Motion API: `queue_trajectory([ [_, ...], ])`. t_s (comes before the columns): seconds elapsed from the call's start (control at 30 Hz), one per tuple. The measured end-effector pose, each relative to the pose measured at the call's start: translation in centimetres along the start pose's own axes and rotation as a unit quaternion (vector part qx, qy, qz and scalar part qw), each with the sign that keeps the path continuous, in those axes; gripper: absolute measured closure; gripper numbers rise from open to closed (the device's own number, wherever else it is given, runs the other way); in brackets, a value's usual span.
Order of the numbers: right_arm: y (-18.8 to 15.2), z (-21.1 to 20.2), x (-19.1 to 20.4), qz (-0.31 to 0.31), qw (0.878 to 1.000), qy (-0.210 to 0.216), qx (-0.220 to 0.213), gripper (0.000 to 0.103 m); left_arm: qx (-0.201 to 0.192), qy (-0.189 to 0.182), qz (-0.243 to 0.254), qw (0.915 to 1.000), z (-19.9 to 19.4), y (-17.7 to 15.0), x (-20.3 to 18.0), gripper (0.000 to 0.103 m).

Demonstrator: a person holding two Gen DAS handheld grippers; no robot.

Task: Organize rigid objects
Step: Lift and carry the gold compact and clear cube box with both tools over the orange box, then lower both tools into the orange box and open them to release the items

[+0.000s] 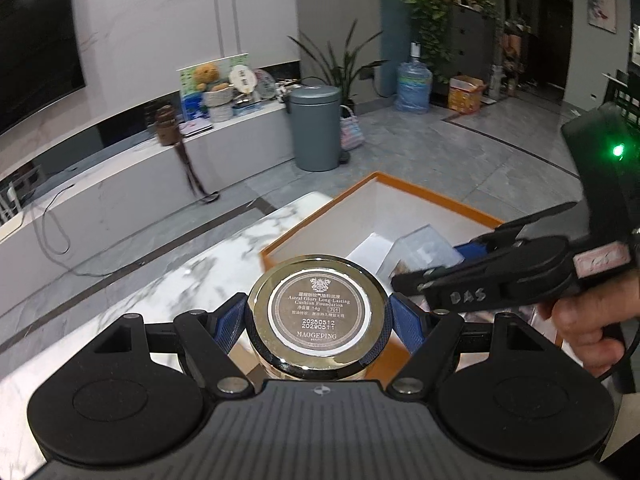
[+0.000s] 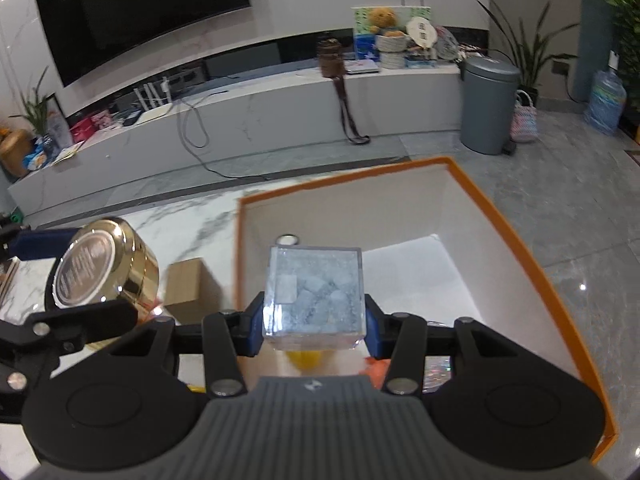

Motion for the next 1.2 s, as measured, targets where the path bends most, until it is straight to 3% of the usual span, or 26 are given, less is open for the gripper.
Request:
queue_trajectory([
  [0.4,0.2,2.0,-4.7,0.052,0.998,-0.025,0.017,0.056,0.035,-0.03,-0.001,0.999,6.7,2.6,-2.2,0.016],
  [0.93,0.8,5.5,-8.1,0.13,0.989,-0.056,0.046,0.056,0.109,0.002,-0.035,0.9934,13.4,1.4,-0.3,0.015],
  [1.2,0.8,7.2,-8.6,0.148,0.985,-0.067,0.06,0.056,0.12,0.015,-0.048,0.9915,14.6,0.9,0.3,0.016],
])
Point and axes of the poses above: each gripper's, at about its wrist camera, not at the fingertips, and z roughly the way its jaws point, x to its left, y to its top, the point moved 7 cm from there along z, roughly the way its jaws point, and after that the axes turned 5 degrees about -x, right-handed, at the moved point
